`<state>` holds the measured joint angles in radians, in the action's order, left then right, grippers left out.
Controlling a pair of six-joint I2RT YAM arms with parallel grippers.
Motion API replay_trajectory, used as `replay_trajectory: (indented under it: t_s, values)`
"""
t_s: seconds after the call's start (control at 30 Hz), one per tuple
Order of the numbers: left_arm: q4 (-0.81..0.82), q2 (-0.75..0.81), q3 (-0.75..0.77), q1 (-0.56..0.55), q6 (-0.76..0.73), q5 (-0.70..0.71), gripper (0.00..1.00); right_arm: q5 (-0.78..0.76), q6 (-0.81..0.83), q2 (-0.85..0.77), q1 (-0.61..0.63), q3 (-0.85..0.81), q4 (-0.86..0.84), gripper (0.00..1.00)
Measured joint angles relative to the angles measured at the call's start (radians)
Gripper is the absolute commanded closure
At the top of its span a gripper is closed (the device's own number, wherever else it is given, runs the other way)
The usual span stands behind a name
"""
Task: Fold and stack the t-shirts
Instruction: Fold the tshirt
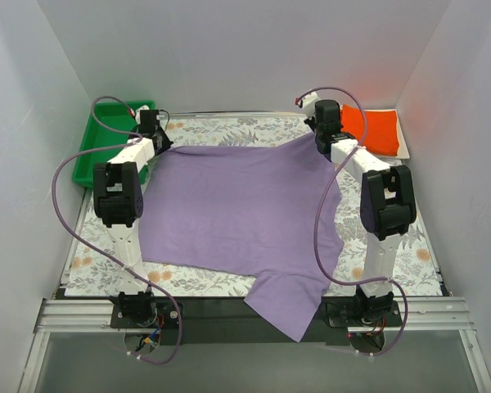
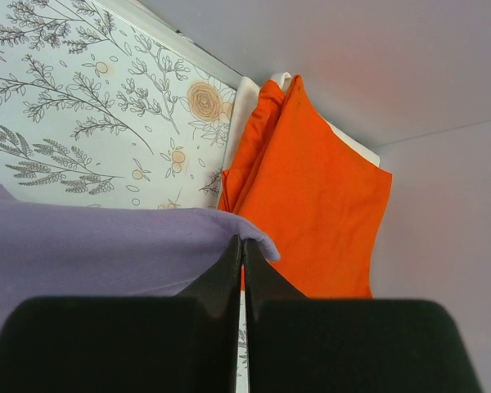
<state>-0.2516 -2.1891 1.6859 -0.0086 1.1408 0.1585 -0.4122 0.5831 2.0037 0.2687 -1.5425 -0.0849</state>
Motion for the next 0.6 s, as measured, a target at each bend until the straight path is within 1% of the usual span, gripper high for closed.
replay_trajectory:
  t_s: [0.27,0.6]
  values:
    - [-0.042,-0.031,0.01,0.0,-0.007,-0.022,1.0,-0.008,-0.005,-0.006,0.0,0.01,0.0,0.99]
    - [-0.094,-0.009,0.013,0.0,0.004,-0.02,1.0,-0.042,-0.039,-0.126,0.029,0.113,0.053,0.99]
